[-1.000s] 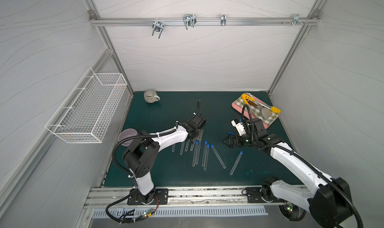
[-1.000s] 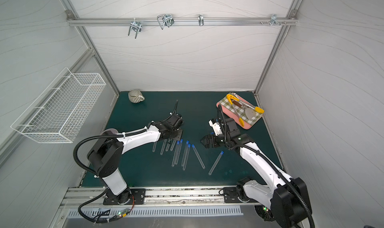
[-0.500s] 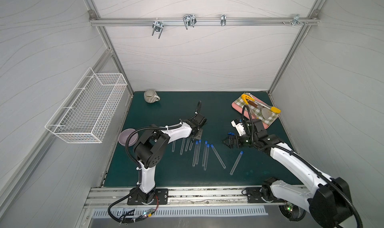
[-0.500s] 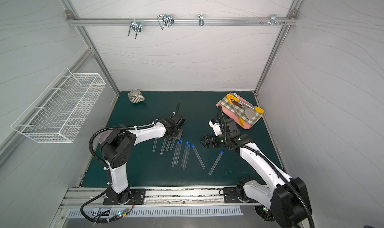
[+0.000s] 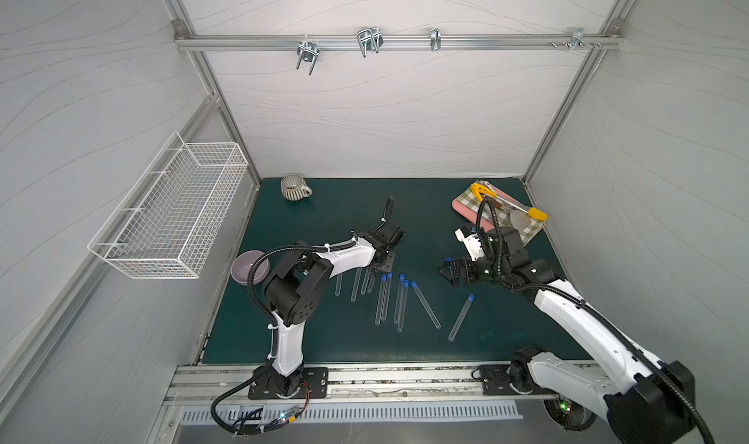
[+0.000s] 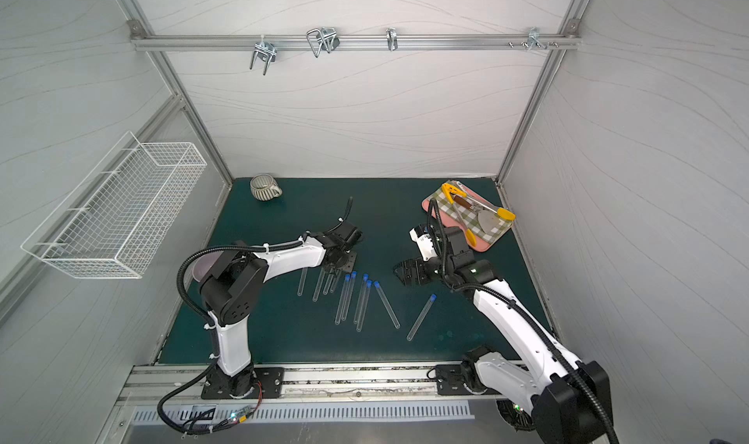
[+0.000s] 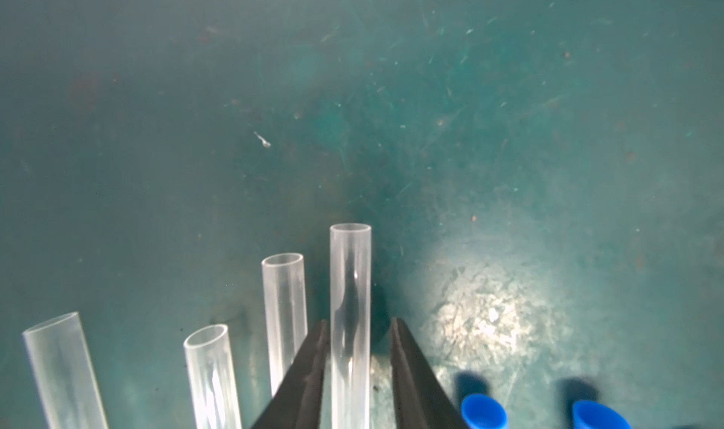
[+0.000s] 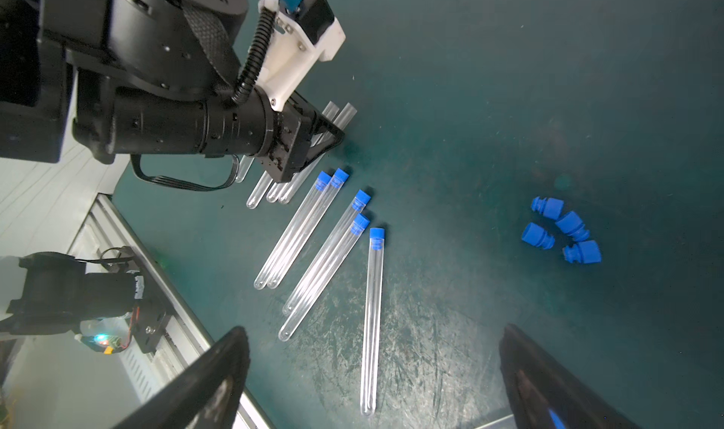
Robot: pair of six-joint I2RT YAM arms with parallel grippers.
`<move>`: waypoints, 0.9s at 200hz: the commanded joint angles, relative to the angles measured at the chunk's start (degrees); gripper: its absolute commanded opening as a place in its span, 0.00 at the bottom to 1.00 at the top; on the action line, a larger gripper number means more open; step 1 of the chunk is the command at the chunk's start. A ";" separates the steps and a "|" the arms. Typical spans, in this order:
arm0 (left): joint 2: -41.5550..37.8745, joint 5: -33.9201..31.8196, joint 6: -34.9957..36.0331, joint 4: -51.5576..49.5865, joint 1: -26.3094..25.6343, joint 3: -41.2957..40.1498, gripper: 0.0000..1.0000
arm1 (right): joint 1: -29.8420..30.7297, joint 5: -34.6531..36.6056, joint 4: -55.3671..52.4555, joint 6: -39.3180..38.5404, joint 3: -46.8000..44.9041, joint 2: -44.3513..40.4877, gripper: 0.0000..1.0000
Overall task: Remove stoppers from test tubes
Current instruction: Place the test tube at the center of the board, then adjust the test tube at the center of the board.
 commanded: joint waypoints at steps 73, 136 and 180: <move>-18.40 0.28 -1.75 -3.01 -2.43 -9.28 0.50 | 0.30 -2.26 -4.11 -0.98 -1.85 -2.43 0.99; -26.61 2.57 -6.03 -2.65 -6.10 -18.26 0.51 | 0.39 -4.85 -1.06 1.98 -4.56 -3.05 0.99; -24.80 3.39 -7.86 0.46 -7.55 -19.81 0.48 | 0.78 -5.34 0.63 3.23 -5.30 -2.56 0.99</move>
